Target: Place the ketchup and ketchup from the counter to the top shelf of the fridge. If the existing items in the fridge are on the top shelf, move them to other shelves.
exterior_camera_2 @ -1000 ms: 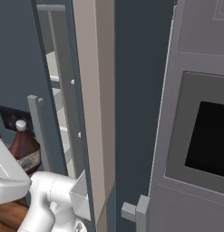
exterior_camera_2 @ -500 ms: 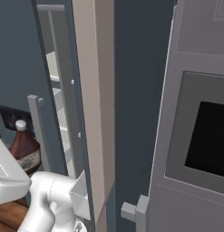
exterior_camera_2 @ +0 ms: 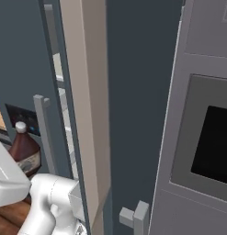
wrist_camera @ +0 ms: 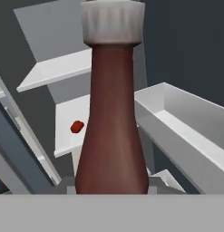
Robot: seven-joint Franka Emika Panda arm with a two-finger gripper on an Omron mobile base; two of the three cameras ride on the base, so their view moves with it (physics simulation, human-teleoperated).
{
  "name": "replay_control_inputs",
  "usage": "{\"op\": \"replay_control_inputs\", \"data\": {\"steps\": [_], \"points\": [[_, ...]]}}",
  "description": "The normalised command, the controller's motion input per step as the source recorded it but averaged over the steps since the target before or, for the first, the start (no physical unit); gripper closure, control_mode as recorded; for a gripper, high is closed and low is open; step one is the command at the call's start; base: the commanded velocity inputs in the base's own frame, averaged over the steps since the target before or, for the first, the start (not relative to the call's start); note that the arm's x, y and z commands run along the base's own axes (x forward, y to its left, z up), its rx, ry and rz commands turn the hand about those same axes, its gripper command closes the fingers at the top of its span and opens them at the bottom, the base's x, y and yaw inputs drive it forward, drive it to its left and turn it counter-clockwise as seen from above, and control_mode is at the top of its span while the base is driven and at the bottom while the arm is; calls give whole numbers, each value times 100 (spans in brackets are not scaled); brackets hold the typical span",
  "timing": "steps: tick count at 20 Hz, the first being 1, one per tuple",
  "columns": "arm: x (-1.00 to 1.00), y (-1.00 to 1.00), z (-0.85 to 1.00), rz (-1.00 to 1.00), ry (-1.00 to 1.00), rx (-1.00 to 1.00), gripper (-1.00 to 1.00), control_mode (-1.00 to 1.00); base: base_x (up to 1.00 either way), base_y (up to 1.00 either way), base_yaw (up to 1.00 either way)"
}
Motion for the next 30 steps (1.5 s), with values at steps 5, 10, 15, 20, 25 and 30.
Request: {"op": "replay_control_inputs", "data": {"steps": [5,10,15,20,25,30], "points": [[0,0,0,0,0,0,100,100,45,0,2],[5,-2,13,0,0,0,100,-100,18,0,0],[25,-1,49,0,-8,0,100,-100,0,0,0],[34,0,58,0,-13,-1,100,-100,0,0,0],[57,-17,24,0,-16,0,100,-100,0,0,0],[78,-26,0,0,-17,0,100,-100,0,0,0]]}}
